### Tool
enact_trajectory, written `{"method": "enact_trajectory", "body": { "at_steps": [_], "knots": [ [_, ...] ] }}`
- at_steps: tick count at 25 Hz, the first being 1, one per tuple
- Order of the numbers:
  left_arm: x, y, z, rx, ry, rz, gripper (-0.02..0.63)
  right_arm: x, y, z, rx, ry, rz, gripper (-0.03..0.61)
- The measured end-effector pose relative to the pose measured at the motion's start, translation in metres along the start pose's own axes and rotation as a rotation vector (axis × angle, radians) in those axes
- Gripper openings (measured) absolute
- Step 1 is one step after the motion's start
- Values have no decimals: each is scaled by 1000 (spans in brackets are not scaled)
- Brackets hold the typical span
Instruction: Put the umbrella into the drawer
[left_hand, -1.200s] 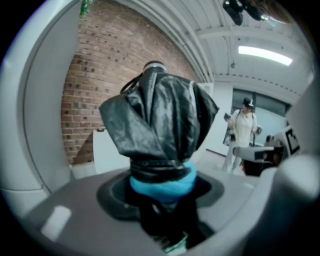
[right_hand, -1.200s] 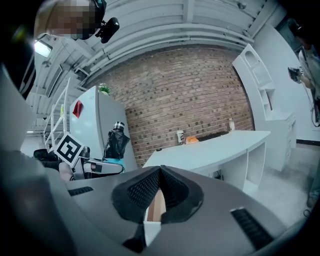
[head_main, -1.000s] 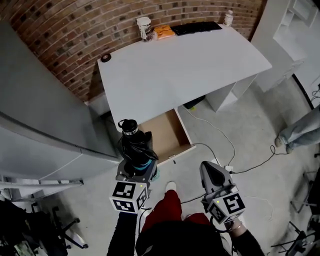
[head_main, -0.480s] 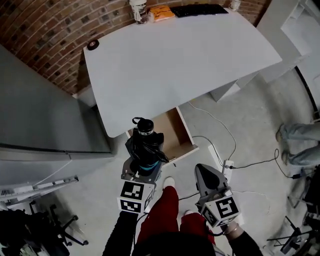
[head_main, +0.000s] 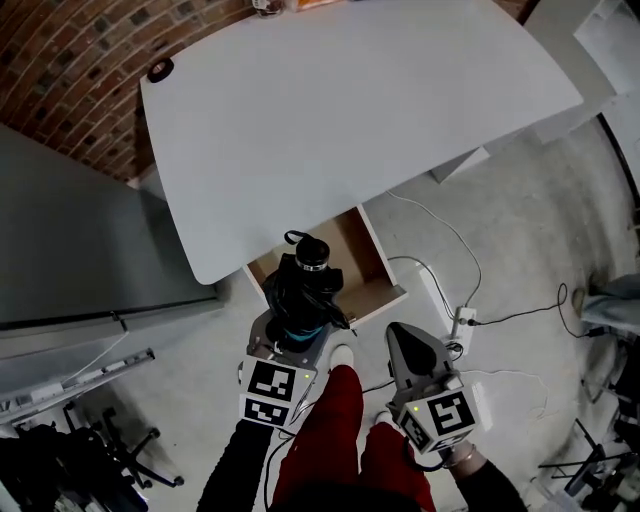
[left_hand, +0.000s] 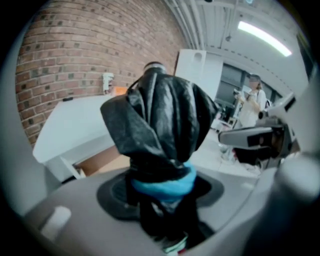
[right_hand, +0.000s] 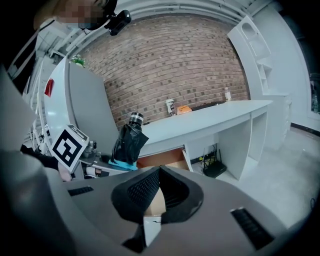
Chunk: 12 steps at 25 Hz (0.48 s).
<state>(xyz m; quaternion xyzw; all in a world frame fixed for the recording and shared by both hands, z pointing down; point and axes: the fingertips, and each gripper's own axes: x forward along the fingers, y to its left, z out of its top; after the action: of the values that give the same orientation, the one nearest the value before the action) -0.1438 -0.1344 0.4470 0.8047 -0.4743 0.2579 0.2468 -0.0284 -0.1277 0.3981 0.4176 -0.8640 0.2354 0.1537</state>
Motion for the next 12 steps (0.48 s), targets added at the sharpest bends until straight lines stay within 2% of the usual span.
{"method": "enact_trajectory", "body": {
  "at_steps": [5, 12],
  "knots": [
    [30, 7, -9, 37, 37, -17, 255, 14, -13, -23, 33, 96, -27, 2],
    [62, 11, -27, 118, 103, -44, 255, 31, -25, -39, 62, 50, -39, 2]
  ]
}}
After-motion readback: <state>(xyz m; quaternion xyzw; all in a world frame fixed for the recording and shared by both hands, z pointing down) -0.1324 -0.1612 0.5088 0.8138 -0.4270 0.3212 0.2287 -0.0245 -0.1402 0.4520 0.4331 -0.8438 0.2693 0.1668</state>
